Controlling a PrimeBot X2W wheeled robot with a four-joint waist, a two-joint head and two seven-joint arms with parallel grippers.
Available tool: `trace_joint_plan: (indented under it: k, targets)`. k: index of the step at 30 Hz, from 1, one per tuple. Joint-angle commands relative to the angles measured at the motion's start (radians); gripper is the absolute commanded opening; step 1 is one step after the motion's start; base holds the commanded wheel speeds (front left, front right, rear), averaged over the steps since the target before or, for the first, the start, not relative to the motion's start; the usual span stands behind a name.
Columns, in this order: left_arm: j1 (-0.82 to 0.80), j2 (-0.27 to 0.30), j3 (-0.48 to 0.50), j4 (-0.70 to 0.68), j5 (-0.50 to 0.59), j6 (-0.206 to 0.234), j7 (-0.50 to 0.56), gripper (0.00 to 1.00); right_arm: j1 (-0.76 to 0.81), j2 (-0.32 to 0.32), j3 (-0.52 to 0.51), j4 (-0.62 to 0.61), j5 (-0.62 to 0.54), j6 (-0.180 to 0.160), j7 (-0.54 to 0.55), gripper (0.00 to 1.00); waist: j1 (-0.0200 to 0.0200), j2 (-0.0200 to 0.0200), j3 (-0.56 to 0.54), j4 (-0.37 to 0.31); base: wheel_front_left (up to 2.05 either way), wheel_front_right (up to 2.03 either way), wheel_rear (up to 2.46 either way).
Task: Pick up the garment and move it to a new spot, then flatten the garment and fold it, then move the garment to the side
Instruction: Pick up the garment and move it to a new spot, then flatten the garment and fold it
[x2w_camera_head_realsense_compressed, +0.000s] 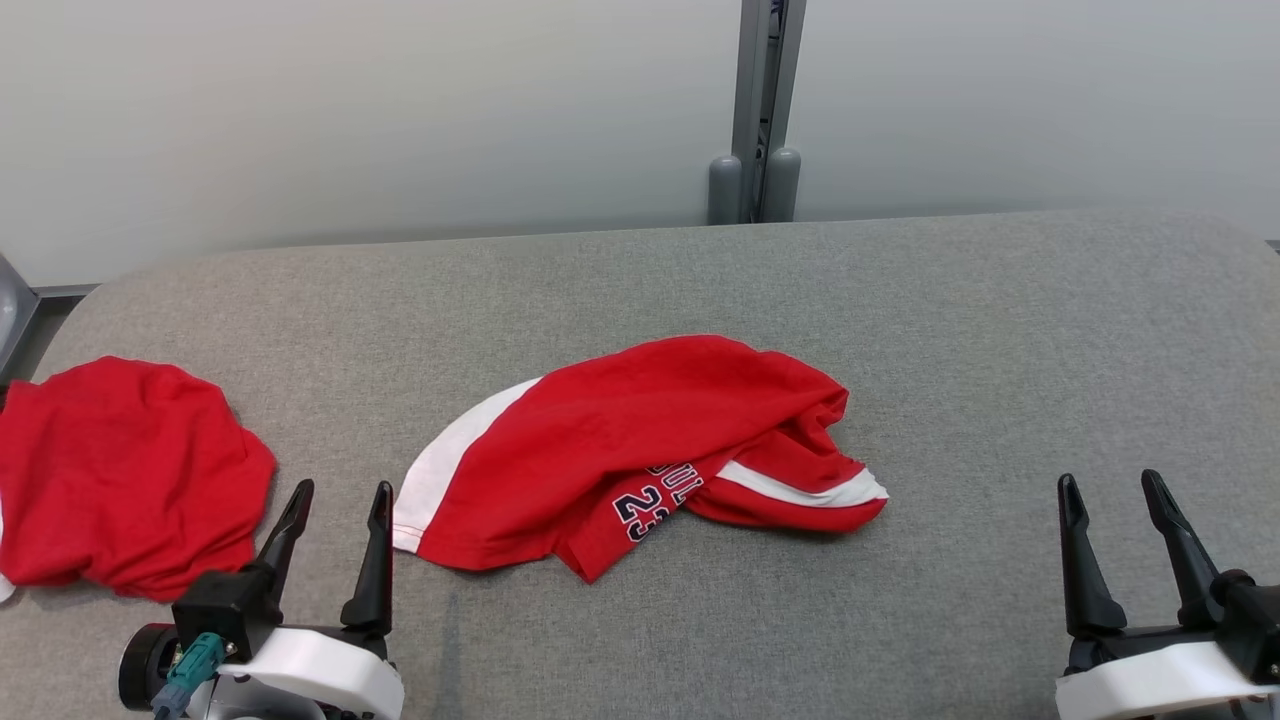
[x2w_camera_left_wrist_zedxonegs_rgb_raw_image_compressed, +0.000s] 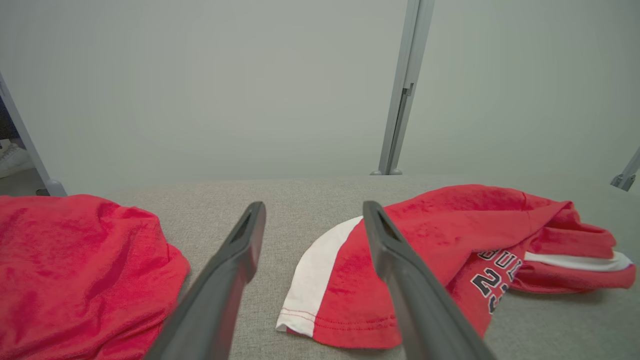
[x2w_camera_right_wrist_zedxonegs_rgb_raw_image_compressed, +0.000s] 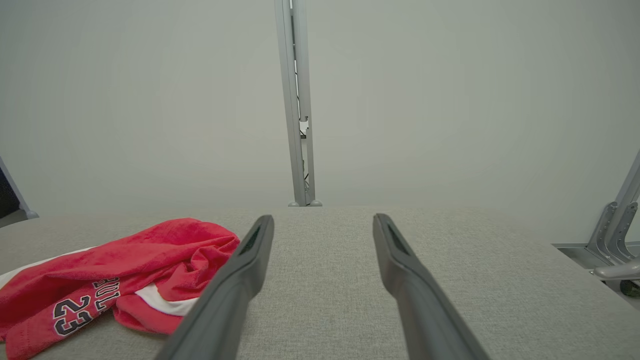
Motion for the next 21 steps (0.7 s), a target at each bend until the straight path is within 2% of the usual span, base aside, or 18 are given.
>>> trace_joint_plan:
  k: [1,21]
  targets:
    - [-0.007,0.005,0.001,0.003,-0.002,-0.004,-0.001,1.0,0.001,-0.003,-0.002,-0.002,0.004,0.001,-0.005,1.0,0.0,-0.0001,0.002,0.001,0.0,0.0,0.0]
    - [-0.037,0.003,-0.015,0.007,-0.018,-0.001,-0.001,1.0,-0.017,-0.005,-0.007,0.013,0.023,0.001,-0.005,1.0,0.0,-0.0001,0.019,0.008,0.0,0.0,0.0]
